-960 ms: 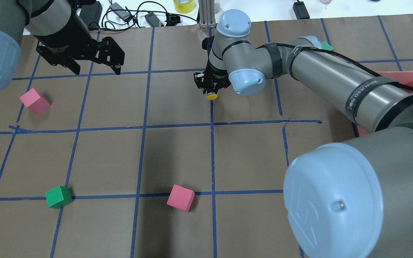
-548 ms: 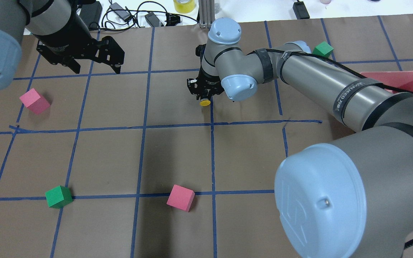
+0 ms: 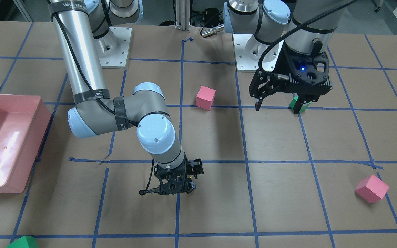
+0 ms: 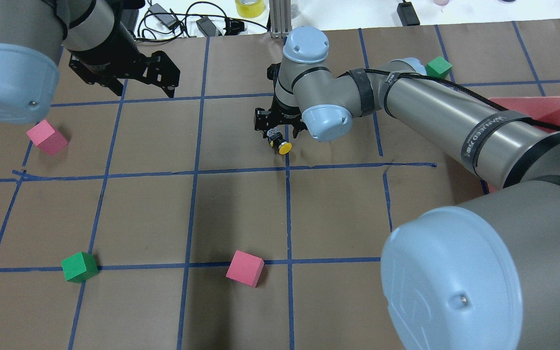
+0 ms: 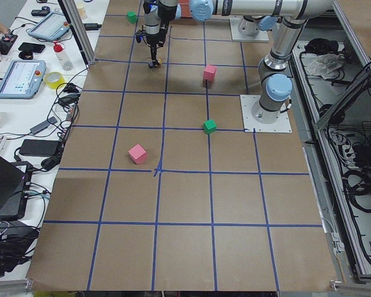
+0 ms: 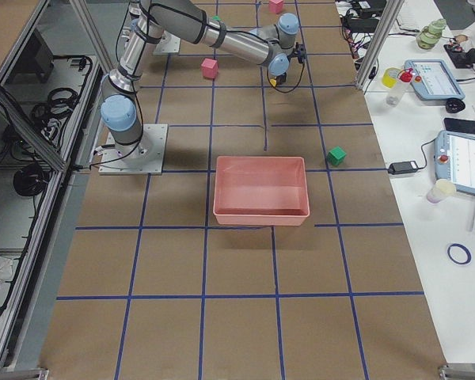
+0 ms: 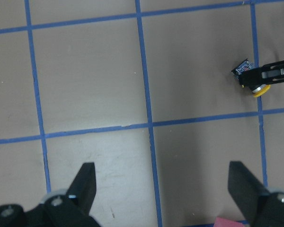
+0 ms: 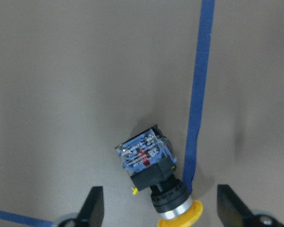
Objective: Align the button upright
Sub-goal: 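Set the switch on its side on the table and open the right gripper, then reach the left gripper to the lying switch while the right arm withdraws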
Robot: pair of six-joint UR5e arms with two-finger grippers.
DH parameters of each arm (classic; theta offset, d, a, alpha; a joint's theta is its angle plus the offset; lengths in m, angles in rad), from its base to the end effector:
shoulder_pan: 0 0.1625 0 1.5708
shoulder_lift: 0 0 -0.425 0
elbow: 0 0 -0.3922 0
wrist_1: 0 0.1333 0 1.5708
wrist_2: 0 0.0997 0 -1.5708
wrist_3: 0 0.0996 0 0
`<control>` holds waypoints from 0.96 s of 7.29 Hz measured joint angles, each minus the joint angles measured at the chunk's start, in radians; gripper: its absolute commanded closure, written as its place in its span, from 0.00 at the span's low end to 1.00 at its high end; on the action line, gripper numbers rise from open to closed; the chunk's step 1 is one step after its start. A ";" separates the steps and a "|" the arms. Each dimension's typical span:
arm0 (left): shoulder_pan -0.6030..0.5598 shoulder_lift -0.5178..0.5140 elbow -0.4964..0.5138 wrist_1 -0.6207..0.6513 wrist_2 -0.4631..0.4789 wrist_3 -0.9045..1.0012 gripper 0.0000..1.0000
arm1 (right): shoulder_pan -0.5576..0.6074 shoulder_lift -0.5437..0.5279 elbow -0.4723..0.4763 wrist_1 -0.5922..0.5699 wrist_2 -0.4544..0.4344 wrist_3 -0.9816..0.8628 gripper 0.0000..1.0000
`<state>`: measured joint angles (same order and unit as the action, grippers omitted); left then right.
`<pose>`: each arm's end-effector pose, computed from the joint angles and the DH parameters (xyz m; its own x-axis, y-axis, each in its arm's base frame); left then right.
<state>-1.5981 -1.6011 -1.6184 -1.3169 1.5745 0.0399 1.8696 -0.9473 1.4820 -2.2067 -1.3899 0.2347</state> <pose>-0.1471 -0.5157 0.4762 -0.9978 0.0659 -0.0106 0.0667 0.9823 -0.1748 0.3490 -0.6194 0.2203 -0.9772 -0.0774 -0.1976 -0.0675 0.9961 -0.0566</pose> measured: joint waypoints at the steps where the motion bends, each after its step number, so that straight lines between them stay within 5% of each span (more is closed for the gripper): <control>1: -0.008 0.002 -0.055 0.026 0.001 -0.052 0.00 | -0.008 -0.043 0.007 0.033 -0.031 -0.002 0.00; 3: -0.031 0.009 -0.219 0.225 0.004 -0.151 0.00 | -0.091 -0.163 0.012 0.169 -0.091 -0.009 0.00; 7: -0.249 -0.111 -0.473 0.868 0.125 -0.513 0.00 | -0.315 -0.412 0.002 0.441 -0.178 -0.137 0.00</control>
<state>-1.8467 -1.7120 -2.0910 -0.4493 1.6994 -0.4729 1.5546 -1.3596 1.4839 -1.7655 -1.5680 0.0975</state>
